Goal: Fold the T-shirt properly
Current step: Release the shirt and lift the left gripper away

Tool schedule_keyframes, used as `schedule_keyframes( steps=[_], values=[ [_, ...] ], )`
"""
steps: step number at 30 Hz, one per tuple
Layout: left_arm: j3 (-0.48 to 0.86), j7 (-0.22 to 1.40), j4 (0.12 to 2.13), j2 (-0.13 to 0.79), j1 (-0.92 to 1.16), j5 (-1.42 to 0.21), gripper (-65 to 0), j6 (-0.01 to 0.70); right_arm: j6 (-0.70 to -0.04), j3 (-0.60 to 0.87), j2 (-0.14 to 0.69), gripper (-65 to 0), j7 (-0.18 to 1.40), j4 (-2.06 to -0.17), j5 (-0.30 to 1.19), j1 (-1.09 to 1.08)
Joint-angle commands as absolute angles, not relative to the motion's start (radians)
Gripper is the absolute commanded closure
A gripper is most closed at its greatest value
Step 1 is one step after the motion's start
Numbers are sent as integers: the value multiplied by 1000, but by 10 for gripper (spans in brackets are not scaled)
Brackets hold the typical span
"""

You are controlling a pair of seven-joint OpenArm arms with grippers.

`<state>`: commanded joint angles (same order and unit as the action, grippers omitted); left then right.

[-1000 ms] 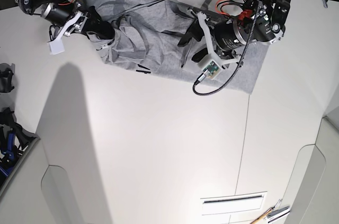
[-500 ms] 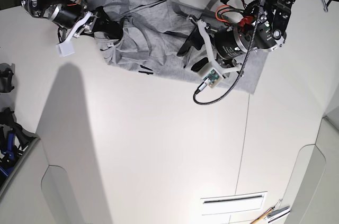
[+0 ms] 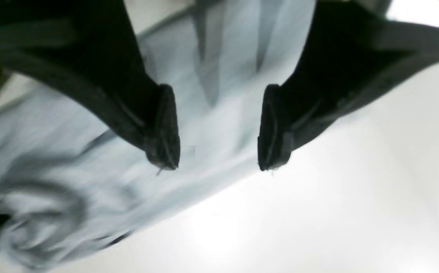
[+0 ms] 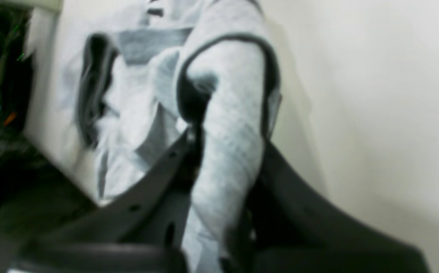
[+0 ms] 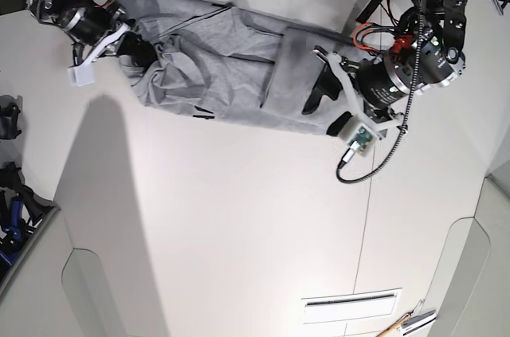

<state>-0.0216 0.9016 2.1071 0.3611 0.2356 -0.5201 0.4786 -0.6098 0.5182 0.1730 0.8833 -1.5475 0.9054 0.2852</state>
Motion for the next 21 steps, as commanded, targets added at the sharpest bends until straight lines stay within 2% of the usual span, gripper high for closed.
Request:
schedule_keyframes(
  steps=[5,9,11,15,21],
  values=[
    [70,901,2107,361,299,-520,-361,456,-609,680,303,0,900,-1547,940,237],
    [71,890,2106,358,363,-597,-361,456,-609,707,405,0,952,-1547,974,178],
    [70,883,2098,333,387,-622,-361,457,-609,707,441,0,1006,-1548,1038,138],
    [63,844,2005,254,393,-612,-361,461,-609,707,459,0,1016,-1547,1036,60],
    [22,789,1851,244,321,-576,-361,461,-608,704,456,0,1007,-1547,1010,39]
  ],
)
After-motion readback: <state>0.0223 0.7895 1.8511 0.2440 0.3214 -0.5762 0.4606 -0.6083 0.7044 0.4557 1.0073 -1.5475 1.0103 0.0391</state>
